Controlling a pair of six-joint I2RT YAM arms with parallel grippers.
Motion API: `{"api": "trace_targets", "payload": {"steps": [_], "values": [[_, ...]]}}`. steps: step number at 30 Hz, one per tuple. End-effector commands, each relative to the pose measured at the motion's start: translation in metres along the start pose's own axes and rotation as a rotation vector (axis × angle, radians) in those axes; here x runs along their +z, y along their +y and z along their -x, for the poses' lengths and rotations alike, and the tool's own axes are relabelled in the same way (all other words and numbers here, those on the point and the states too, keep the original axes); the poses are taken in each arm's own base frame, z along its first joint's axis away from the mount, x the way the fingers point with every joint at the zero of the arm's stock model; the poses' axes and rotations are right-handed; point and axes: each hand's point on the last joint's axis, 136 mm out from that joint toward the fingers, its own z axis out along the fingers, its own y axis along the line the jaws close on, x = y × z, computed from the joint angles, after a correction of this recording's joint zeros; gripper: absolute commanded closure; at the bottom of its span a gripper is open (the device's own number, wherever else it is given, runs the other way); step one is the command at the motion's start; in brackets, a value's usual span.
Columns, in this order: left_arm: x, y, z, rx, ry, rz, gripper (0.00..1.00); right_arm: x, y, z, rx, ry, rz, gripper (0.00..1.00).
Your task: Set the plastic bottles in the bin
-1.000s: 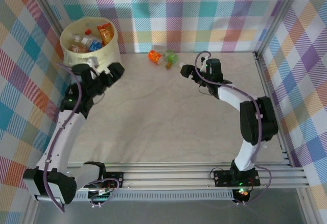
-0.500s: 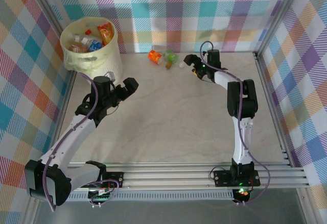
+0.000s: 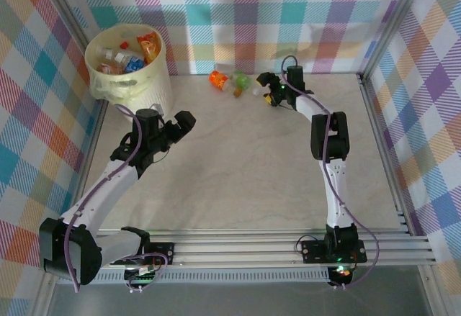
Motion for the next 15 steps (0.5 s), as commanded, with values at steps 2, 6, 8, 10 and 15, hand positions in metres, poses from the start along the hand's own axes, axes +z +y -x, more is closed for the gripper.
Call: {"api": "trace_targets", "payload": {"steps": [2, 6, 8, 10, 15], "values": [[0.001, 0.003, 0.0, 0.009, -0.014, 0.015, 0.0, 0.015, 0.01, -0.012, -0.002, 0.045, 0.042, 0.15], [0.001, 0.007, -0.001, 0.011, -0.014, 0.031, 0.0, 0.025, 0.01, -0.015, -0.031, 0.053, 0.033, 0.15], [0.001, 0.007, -0.001, 0.013, -0.015, 0.034, 0.0, 0.031, 0.01, -0.017, -0.06, 0.055, 0.021, 0.15], [0.002, 0.007, -0.001, 0.015, -0.013, 0.037, 0.0, 0.036, 0.009, -0.019, -0.095, 0.052, -0.001, 0.15], [0.002, 0.009, -0.001, 0.022, -0.01, 0.05, 0.0, 0.045, 0.01, -0.025, -0.186, 0.046, -0.028, 0.15]]}}
